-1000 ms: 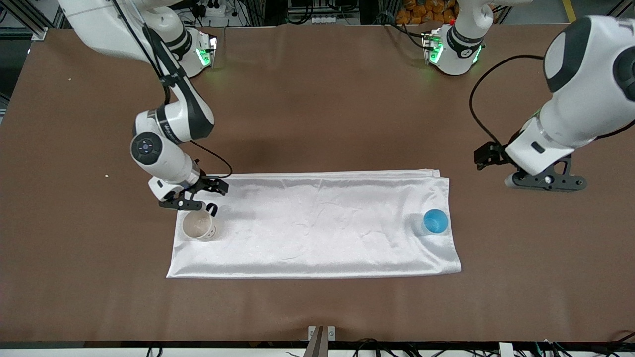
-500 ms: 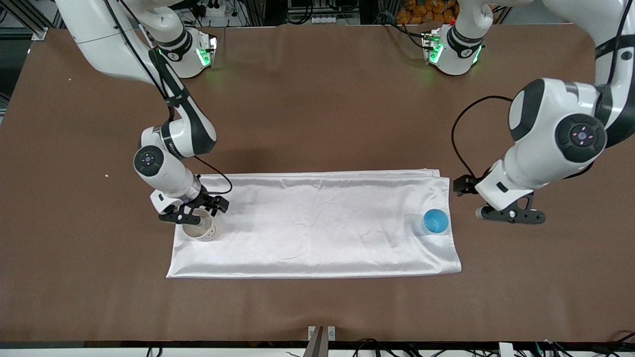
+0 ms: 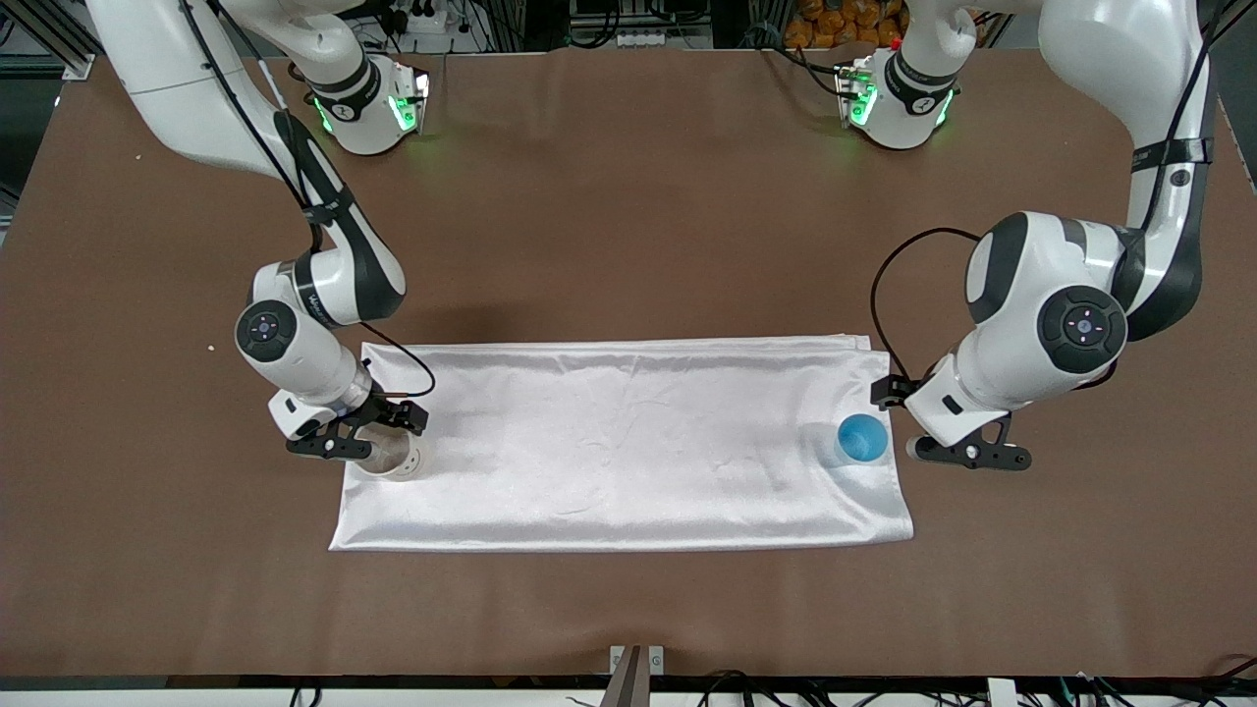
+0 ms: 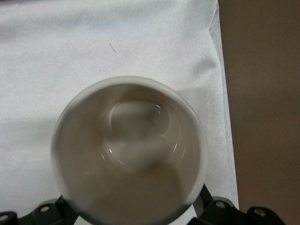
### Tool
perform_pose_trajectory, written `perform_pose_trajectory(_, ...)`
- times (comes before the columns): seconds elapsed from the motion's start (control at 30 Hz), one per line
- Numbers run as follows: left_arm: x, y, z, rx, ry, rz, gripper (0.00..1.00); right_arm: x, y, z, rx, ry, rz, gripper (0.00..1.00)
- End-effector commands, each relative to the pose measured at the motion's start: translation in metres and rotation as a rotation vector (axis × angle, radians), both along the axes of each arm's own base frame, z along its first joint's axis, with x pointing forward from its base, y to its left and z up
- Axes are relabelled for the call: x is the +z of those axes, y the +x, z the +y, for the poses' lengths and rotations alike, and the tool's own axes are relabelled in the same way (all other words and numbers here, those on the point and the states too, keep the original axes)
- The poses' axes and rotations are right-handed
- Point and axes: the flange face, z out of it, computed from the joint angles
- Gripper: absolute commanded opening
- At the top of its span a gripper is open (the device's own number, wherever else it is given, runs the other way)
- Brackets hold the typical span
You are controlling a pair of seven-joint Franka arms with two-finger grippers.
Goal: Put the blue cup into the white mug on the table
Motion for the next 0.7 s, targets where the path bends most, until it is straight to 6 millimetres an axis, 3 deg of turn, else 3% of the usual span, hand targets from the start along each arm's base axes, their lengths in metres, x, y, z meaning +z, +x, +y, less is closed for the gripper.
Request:
perform_pose_trajectory(0.0, 0.001, 0.003, -0.005, -0.007, 0.022, -0.018, 1.0, -0.001, 0.006, 0.003, 0.022, -0.008, -0.008, 0.63)
perform_pose_trajectory(0.13, -0.005, 0.005, -0.008, -0.01, 0.018, -0.023, 1.0, -0.001, 0.006, 0.006, 0.029, -0.01, -0.009, 0.34)
perform_pose_trajectory(0.33, -0.02, 0.007, -0.014, -0.017, 0.015, -0.021, 1.0, -0.001, 0.005, 0.011, 0.073, -0.039, -0.018, 0.06)
perform_pose_trajectory(0.43, -0.031, 0.007, -0.024, -0.032, 0.015, -0.02, 1.0, -0.001, 0.004, 0.011, 0.084, -0.048, -0.019, 0.0)
perform_pose_trajectory(0.67, -0.056, 0.008, -0.034, -0.046, 0.014, -0.015, 1.0, 0.0, 0.005, 0.013, 0.088, -0.048, -0.02, 0.0)
